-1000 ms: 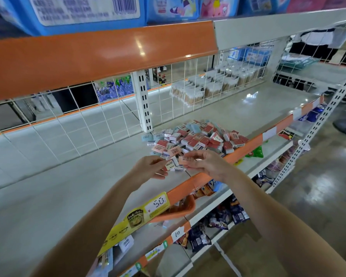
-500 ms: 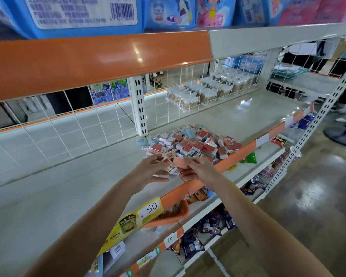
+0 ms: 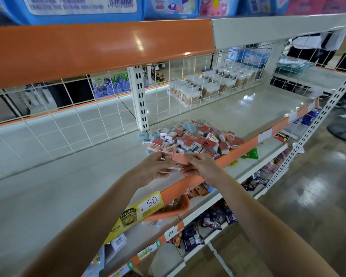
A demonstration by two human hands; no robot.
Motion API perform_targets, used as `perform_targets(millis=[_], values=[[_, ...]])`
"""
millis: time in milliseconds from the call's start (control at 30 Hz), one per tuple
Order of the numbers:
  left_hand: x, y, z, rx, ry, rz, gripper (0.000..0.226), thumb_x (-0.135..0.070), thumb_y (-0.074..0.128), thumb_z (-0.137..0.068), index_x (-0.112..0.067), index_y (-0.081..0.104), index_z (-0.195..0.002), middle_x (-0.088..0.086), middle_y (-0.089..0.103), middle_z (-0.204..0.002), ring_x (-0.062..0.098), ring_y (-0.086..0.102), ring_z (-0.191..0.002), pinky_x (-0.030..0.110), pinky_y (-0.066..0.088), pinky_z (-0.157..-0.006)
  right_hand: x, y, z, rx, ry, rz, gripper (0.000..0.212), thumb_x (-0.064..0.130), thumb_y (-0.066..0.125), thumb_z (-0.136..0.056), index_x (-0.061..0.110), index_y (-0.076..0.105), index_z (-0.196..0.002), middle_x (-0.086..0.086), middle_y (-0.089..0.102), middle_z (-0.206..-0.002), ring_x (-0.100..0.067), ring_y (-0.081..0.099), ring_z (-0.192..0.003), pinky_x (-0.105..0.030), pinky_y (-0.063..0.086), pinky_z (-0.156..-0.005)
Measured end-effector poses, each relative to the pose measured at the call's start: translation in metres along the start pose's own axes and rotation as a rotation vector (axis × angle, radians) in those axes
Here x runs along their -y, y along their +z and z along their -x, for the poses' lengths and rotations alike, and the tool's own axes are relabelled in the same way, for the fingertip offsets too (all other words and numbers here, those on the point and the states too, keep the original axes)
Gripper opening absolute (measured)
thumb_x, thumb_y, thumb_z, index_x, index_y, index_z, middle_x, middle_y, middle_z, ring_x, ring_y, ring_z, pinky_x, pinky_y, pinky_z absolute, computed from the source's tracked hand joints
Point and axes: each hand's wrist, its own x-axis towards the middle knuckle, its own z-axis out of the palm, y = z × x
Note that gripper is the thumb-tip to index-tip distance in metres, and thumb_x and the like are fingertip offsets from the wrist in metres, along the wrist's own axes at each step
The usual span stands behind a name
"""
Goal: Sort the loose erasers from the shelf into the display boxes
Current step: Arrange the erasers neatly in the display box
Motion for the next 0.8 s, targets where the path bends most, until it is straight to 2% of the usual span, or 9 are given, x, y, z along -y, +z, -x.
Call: perform_targets(millis=[67, 167, 233, 300, 367, 433, 600, 733, 800], values=[[0.001, 0.001, 0.003, -0.025, 0.043, -0.138, 0.024, -0.007, 0.065, -0.085, -0.010, 0.053, -0.106, 0.004, 0.060, -0.093, 0.011, 0.060, -0.076, 0.022, 0.048, -0.068, 0.000, -0.001, 0.002, 0.014, -0.010, 0.004, 0.021, 0.019, 0.054, -0.093, 0.001, 0.060, -0.103, -0.011, 0.070, -0.083, -0.017, 0.070, -0.069, -0.024, 0.058, -0.066], [0.004, 0.000, 0.005, -0.144, 0.123, -0.371, 0.023, -0.006, 0.066, -0.083, -0.009, 0.056, -0.103, 0.003, 0.057, -0.091, 0.012, 0.054, -0.076, 0.019, 0.048, -0.064, 0.002, -0.002, 0.003, 0.052, -0.006, 0.015, 0.015, 0.014, 0.057, -0.090, 0.002, 0.061, -0.099, -0.011, 0.070, -0.083, -0.016, 0.070, -0.068, -0.023, 0.057, -0.065], [0.008, -0.004, 0.009, -0.223, 0.205, -0.537, 0.020, -0.006, 0.067, -0.083, -0.009, 0.060, -0.101, 0.003, 0.056, -0.088, 0.017, 0.054, -0.075, 0.023, 0.048, -0.063, 0.003, -0.002, 0.003, 0.098, 0.020, 0.010, 0.011, 0.011, 0.060, -0.088, 0.006, 0.061, -0.098, -0.010, 0.070, -0.085, -0.016, 0.070, -0.069, -0.023, 0.058, -0.066], [0.013, -0.014, 0.015, -0.316, 0.287, -0.768, 0.020, -0.013, 0.070, -0.081, -0.014, 0.064, -0.100, 0.003, 0.056, -0.091, 0.022, 0.056, -0.082, 0.031, 0.049, -0.069, 0.003, 0.001, 0.002, 0.160, 0.042, 0.038, 0.018, 0.012, 0.059, -0.088, 0.003, 0.060, -0.104, -0.012, 0.070, -0.090, -0.017, 0.070, -0.070, -0.024, 0.058, -0.065], [0.017, -0.022, 0.028, -0.414, 0.320, -0.919, 0.032, -0.015, 0.071, -0.079, -0.017, 0.063, -0.109, 0.002, 0.056, -0.099, 0.020, 0.055, -0.088, 0.028, 0.044, -0.073, 0.005, 0.007, -0.001, 0.195, 0.057, 0.088, 0.027, 0.016, 0.057, -0.090, 0.001, 0.057, -0.112, -0.013, 0.069, -0.092, -0.017, 0.069, -0.067, -0.025, 0.057, -0.062], [0.020, -0.029, 0.046, -0.500, 0.335, -0.932, 0.037, -0.011, 0.070, -0.078, -0.014, 0.058, -0.112, 0.002, 0.058, -0.103, 0.020, 0.055, -0.087, 0.026, 0.039, -0.071, 0.008, 0.018, -0.004, 0.219, 0.067, 0.114, 0.026, 0.019, 0.056, -0.090, 0.006, 0.057, -0.112, -0.010, 0.069, -0.088, -0.016, 0.069, -0.062, -0.026, 0.057, -0.058], [0.024, -0.052, 0.110, -0.658, 0.367, -0.976, 0.024, -0.004, 0.067, -0.078, -0.009, 0.059, -0.100, 0.001, 0.056, -0.093, 0.015, 0.045, -0.072, 0.017, 0.026, -0.057, 0.018, 0.063, -0.004, 0.352, 0.005, 0.243, 0.019, 0.023, 0.056, -0.092, 0.012, 0.061, -0.108, -0.004, 0.070, -0.093, -0.015, 0.068, -0.067, -0.025, 0.057, -0.059], [0.034, -0.079, 0.178, -0.795, 0.336, -1.026, 0.026, -0.005, 0.069, -0.076, -0.009, 0.062, -0.100, -0.005, 0.049, -0.088, 0.011, 0.041, -0.068, 0.016, 0.025, -0.060, 0.021, 0.127, 0.009, 0.442, -0.057, 0.328, 0.014, 0.019, 0.056, -0.093, 0.010, 0.063, -0.100, -0.008, 0.064, -0.088, -0.015, 0.063, -0.068, -0.023, 0.054, -0.056], [0.041, -0.091, 0.216, -0.852, 0.306, -1.032, 0.026, -0.006, 0.069, -0.077, -0.009, 0.062, -0.102, -0.003, 0.052, -0.090, 0.011, 0.042, -0.069, 0.017, 0.026, -0.062, 0.019, 0.163, 0.020, 0.507, -0.087, 0.359, 0.011, 0.018, 0.056, -0.093, 0.010, 0.064, -0.094, -0.006, 0.062, -0.081, -0.013, 0.060, -0.066, -0.021, 0.053, -0.054]])
